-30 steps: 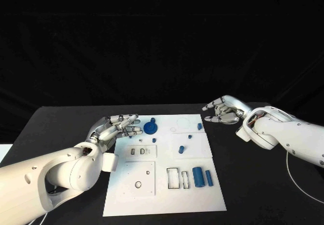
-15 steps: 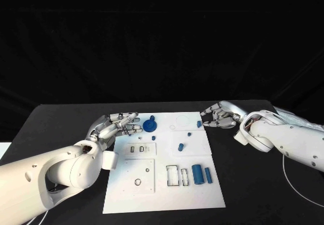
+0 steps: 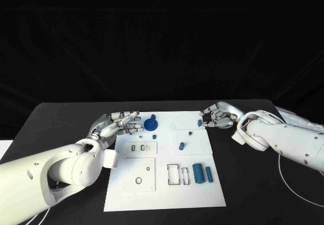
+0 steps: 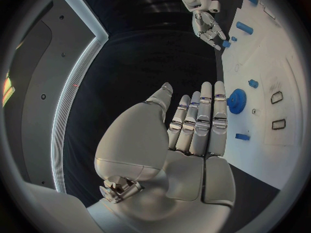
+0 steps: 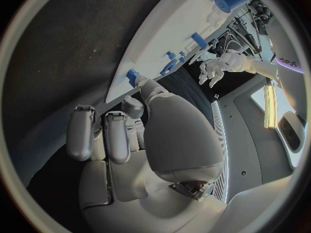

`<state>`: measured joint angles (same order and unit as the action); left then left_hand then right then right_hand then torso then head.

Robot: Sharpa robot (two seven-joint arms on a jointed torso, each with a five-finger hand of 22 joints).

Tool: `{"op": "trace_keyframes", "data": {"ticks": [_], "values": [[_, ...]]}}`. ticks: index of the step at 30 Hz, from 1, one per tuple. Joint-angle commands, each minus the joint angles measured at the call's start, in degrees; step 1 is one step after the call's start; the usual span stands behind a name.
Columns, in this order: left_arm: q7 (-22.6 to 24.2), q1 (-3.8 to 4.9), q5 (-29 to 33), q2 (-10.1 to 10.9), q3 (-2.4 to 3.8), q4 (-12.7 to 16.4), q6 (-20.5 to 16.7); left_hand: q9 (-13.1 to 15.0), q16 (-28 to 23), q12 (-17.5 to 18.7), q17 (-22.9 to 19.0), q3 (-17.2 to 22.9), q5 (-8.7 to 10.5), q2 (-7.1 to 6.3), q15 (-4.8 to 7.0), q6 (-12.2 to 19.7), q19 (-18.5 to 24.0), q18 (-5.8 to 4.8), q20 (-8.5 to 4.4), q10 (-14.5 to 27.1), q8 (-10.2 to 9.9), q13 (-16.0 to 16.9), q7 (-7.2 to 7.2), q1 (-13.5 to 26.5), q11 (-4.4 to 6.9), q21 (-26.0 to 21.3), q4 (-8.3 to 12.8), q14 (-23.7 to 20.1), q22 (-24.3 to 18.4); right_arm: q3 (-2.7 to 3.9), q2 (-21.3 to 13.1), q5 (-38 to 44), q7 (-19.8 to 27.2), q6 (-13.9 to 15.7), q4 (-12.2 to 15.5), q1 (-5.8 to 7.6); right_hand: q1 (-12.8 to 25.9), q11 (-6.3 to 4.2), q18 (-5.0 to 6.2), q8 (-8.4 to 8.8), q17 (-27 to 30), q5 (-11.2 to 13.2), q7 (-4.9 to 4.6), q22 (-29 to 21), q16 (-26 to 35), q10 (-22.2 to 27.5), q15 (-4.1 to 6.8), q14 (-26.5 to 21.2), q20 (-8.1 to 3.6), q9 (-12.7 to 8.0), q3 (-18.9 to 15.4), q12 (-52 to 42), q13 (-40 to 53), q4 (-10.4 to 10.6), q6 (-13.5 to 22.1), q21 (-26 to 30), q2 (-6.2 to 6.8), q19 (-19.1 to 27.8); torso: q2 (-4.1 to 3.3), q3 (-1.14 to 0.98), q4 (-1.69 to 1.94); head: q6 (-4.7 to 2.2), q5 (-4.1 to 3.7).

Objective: Assemble the parts on the task board

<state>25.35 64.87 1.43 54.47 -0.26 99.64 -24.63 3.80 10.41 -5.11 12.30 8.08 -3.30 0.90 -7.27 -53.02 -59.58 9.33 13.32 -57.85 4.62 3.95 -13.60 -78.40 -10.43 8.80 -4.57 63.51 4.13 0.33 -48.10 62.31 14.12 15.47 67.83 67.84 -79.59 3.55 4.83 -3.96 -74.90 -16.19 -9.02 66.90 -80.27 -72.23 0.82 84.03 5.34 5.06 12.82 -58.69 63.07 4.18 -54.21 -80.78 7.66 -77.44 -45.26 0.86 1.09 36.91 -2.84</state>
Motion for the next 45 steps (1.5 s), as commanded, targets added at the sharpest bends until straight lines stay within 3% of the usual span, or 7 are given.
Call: {"op": "trace_keyframes", "data": {"ticks": [1, 4, 8, 28, 45], "values": [[0.1, 0.00, 0.0, -0.1, 0.02, 0.0, 1.2, 0.0, -0.2, -0.1, 0.1, 0.0, 0.01, 0.35, 0.19, -0.5, -0.3, 1.14, -0.09, -0.3, -0.1, 0.1, -0.24, -0.1, 0.06, -0.3, 0.3, 0.3, 0.0, 0.00, 0.3, 0.0, 0.8, -1.3, -0.5, -0.06, 0.0, 0.09, -0.02, -0.05, -0.4, -0.1, 0.12, 0.0, 0.1, 0.2, -0.08, 2.9, 0.06, 0.1, -0.1, 0.0, 0.1, -0.4, -0.2, 0.1, -0.25, 0.5, -0.04, 0.00, -0.03, 0.11, 0.08], [0.0, 0.00, 0.0, -0.1, 0.02, 0.0, 1.2, 0.0, -0.3, -0.1, 0.1, 0.0, 0.02, 0.36, 0.18, -0.5, -0.3, 1.13, -0.10, -0.3, -0.1, 0.1, -0.28, -0.1, 0.04, -0.3, 0.3, 0.3, 0.0, 0.00, 0.6, -0.1, 0.8, -1.9, -0.8, -0.06, 0.0, 0.07, -0.02, -0.19, -0.4, 0.0, 0.15, 0.0, 0.1, 0.1, -0.06, 2.9, 0.05, 0.1, -0.1, 0.0, 0.1, -0.5, -0.5, 0.1, -0.38, 0.5, 0.00, 0.05, -0.05, 0.24, 0.16], [-0.1, 0.00, 0.0, -0.2, 0.02, 0.0, 1.2, 0.0, -0.3, -0.1, 0.1, 0.0, 0.02, 0.36, 0.18, -0.5, -0.3, 1.13, -0.10, -0.3, -0.1, 0.1, -0.28, -0.1, 0.04, -0.3, 0.3, 0.3, 0.0, 0.00, 0.9, -0.1, 0.8, -2.6, -1.2, -0.06, 0.3, 0.03, -0.03, -0.37, -0.4, 0.2, 0.20, 0.1, 0.1, 0.0, -0.04, 2.9, 0.04, 0.2, -0.1, -0.2, 0.2, -0.5, -0.9, 0.1, -0.50, 0.4, 0.03, -0.07, -0.07, 0.41, 0.23], [-0.4, 0.00, 0.0, -0.1, 0.02, -0.2, 1.1, 0.0, -0.3, -0.1, 0.1, 0.0, 0.02, 0.37, 0.18, -0.5, -0.3, 1.13, -0.10, -0.3, -0.1, 0.0, -0.29, -0.1, 0.03, -0.3, 0.3, 0.3, 0.0, 0.00, 1.7, 0.2, 0.4, -3.7, -1.4, -0.12, 0.3, -0.08, -0.05, -0.62, -0.4, 0.1, 0.33, 0.2, 0.2, -0.2, 0.04, 2.9, 0.00, 0.3, -0.1, -0.5, 0.4, -0.7, -1.6, 0.1, -0.79, 0.4, 0.01, -0.13, -0.11, 0.45, 0.19], [-0.8, 0.00, 0.0, -0.2, 0.02, -0.2, 0.9, 0.0, -0.3, 0.0, 0.1, 0.1, 0.01, 0.50, 0.16, -0.4, -0.4, 1.11, -0.11, -0.2, -0.1, 0.0, -0.34, 0.0, -0.01, -0.4, 0.4, 0.2, 0.0, 0.00, 2.7, 0.3, -0.1, -4.3, -2.4, -0.20, 0.9, -0.74, -0.09, -1.97, -0.6, 0.7, 1.11, 0.5, 0.2, -0.7, 0.56, 2.9, -0.41, 0.9, 0.6, -1.1, 0.8, -1.1, -4.8, -0.1, -2.08, 0.1, 0.02, -0.12, -0.14, 0.87, 0.06]]}}
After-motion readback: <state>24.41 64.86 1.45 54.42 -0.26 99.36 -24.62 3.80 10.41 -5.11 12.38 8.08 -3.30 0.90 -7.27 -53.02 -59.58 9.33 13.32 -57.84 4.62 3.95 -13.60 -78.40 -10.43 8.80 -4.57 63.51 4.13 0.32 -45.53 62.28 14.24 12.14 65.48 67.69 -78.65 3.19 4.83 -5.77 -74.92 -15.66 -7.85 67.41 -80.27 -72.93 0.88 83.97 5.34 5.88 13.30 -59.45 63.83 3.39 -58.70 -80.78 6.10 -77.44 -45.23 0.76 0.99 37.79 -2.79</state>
